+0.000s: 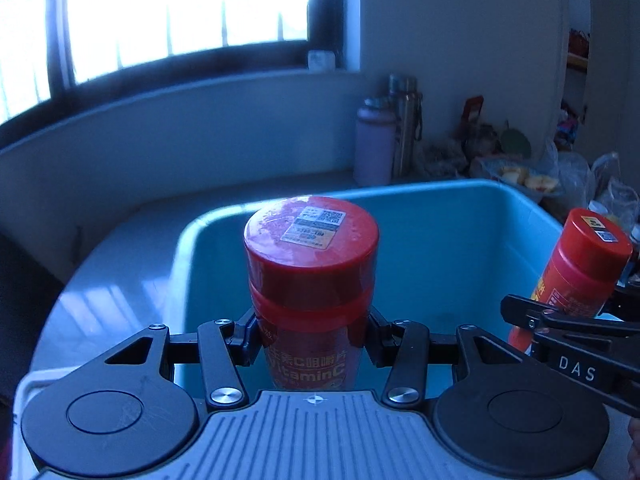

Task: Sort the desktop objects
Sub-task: 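Lower both red bottles into the tub and open both tools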

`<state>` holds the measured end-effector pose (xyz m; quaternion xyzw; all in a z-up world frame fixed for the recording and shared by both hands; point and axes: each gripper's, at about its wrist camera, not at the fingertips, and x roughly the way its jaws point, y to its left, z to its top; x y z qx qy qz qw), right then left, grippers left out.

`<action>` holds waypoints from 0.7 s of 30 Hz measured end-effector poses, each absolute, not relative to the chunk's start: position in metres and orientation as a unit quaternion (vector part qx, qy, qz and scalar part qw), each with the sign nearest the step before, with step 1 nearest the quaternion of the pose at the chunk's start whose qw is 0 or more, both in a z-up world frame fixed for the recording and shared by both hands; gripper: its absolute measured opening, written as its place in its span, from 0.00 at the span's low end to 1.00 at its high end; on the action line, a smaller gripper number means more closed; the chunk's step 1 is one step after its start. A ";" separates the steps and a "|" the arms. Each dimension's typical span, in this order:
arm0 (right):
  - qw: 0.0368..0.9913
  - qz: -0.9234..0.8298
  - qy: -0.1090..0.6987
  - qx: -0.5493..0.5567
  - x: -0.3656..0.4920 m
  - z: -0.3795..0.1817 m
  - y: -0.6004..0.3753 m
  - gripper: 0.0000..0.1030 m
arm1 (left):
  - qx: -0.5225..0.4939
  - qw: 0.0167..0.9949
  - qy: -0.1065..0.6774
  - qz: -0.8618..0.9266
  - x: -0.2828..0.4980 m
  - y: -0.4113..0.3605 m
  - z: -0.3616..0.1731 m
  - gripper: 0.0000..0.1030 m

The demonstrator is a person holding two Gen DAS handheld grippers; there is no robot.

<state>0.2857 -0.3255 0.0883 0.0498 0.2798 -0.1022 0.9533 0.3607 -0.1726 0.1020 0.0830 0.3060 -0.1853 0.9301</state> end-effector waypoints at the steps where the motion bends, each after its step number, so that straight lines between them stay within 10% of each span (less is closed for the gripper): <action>1: 0.952 -0.104 0.283 0.048 0.287 0.087 -0.325 0.48 | 0.089 0.930 0.306 -0.184 0.362 -0.174 0.102 0.48; 21: 0.934 -0.109 0.337 0.047 0.305 0.077 -0.319 0.52 | 0.152 0.890 0.395 -0.167 0.390 -0.187 0.096 0.52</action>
